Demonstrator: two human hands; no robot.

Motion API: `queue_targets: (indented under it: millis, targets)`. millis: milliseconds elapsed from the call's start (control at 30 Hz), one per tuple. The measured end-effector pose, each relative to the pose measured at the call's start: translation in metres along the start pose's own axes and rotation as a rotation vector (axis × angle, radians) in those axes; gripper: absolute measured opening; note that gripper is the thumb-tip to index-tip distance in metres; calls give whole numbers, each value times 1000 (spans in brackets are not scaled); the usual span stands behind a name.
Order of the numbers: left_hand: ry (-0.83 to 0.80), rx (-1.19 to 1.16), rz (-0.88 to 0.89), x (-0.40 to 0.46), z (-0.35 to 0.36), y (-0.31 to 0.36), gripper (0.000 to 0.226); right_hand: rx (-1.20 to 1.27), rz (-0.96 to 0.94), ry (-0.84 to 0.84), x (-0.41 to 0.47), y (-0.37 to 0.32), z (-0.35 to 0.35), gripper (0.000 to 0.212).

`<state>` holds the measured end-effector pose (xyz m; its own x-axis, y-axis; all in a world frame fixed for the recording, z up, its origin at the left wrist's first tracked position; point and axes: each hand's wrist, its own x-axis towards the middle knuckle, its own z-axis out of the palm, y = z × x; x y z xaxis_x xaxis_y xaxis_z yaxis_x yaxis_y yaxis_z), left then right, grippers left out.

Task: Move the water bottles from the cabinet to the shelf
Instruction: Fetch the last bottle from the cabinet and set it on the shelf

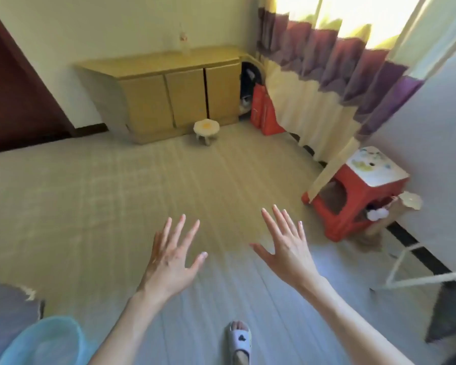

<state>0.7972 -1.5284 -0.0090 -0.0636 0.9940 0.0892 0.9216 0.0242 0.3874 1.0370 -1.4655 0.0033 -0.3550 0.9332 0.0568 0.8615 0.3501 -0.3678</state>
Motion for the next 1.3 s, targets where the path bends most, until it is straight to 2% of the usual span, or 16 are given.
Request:
queue_targets:
  millis: [200,433,600,833,1033,1300]
  targets:
    - [88,47,-117,120,-30,-36,72,-21,-170,-34,169,-13,-3,80]
    - [160,97,-254,259,-52,-114,75,-13,-300,-77,358,-48,11,78]
    - [161,73,-295,385,-61,-169,79,-36,-305,-76,500,-67,25,77]
    - [144,48,-245,567,-89,-242,75,-20,-291,-30,682,-94,29,77]
    - [43,36,-221,697,-81,-289,74,-54,-204,-96,814,-76,50,77]
    - [94,34,-307,885,-76,-357,78,-30,-276,-121,1029,-60,76,74]
